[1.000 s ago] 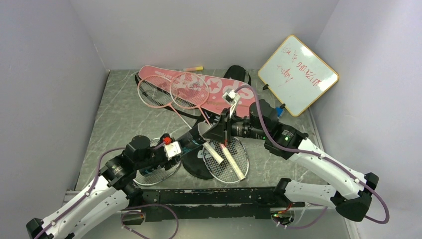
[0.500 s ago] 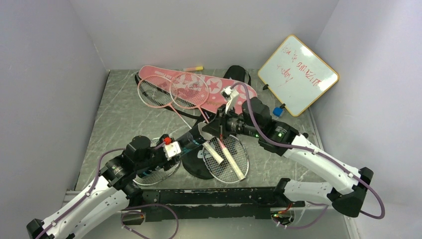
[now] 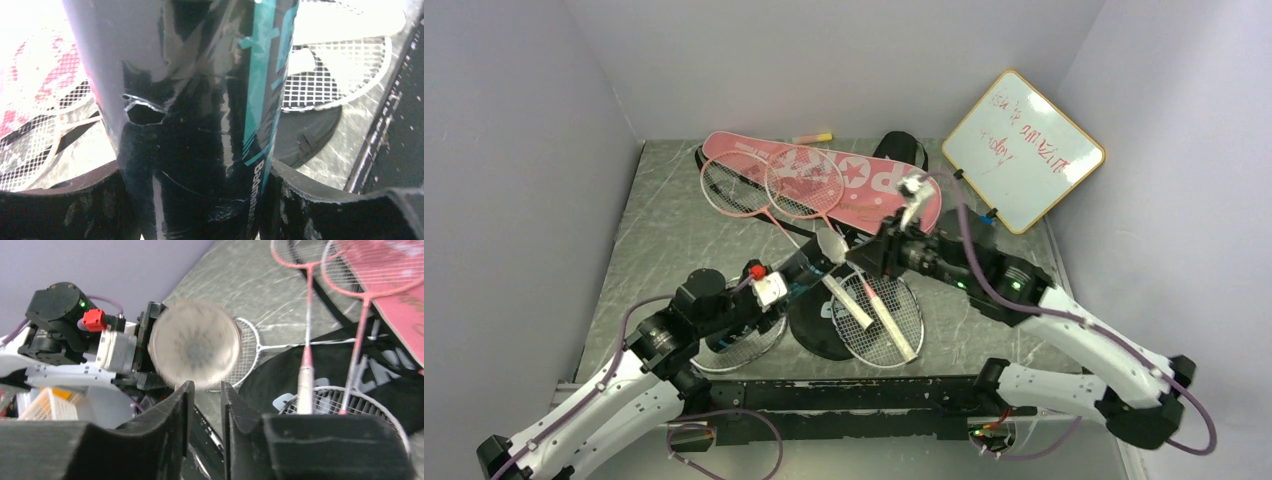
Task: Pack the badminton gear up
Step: Close the lid on the shuttle tube, then place the shuttle tube at the center of the board.
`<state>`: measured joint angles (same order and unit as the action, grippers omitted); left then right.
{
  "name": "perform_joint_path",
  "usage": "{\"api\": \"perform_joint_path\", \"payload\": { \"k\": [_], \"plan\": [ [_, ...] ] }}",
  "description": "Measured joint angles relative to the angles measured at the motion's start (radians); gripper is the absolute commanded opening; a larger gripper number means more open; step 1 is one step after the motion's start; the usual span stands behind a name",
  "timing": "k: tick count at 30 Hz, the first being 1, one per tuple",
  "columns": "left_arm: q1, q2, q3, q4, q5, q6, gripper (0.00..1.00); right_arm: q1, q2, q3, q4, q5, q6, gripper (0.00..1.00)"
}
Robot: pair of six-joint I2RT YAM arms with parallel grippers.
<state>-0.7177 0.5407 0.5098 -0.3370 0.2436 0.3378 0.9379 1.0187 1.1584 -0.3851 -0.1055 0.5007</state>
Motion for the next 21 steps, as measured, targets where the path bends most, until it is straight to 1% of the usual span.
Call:
{"api": "perform_joint_path", "payload": {
  "k": [2,4,6,9,10,12,14,18,21],
  "plan": [
    [0.0,0.021,0.025,0.005,-0.045,-0.036,0.37,0.001,-0.087,-0.042,-0.005,0.063,0.004,0.53],
    [0.0,0.05,0.067,-0.005,-0.102,-0.077,0.35,0.0,-0.187,-0.085,0.002,0.111,0.005,0.72],
    [0.0,0.104,0.149,-0.028,-0.171,-0.145,0.35,0.0,-0.266,-0.121,0.026,0.133,-0.001,0.84],
    [0.0,0.166,0.255,-0.053,-0.233,-0.237,0.34,0.0,-0.298,-0.138,0.071,0.12,-0.007,0.97],
    [0.0,0.185,0.292,-0.057,-0.244,-0.278,0.34,0.0,-0.289,-0.142,0.088,0.105,-0.01,0.99],
    [0.0,0.217,0.354,-0.055,-0.25,-0.37,0.34,0.0,-0.248,-0.154,0.129,0.058,-0.014,1.0],
    [0.0,0.227,0.378,-0.038,-0.241,-0.47,0.34,0.0,-0.198,-0.172,0.168,0.005,-0.015,1.0],
    [0.0,0.225,0.355,0.035,-0.211,-0.684,0.33,0.002,-0.09,-0.237,0.257,-0.108,0.009,1.0],
    [0.0,0.208,0.304,0.108,-0.204,-0.83,0.33,0.01,-0.048,-0.275,0.299,-0.148,0.031,1.0]
  ]
}}
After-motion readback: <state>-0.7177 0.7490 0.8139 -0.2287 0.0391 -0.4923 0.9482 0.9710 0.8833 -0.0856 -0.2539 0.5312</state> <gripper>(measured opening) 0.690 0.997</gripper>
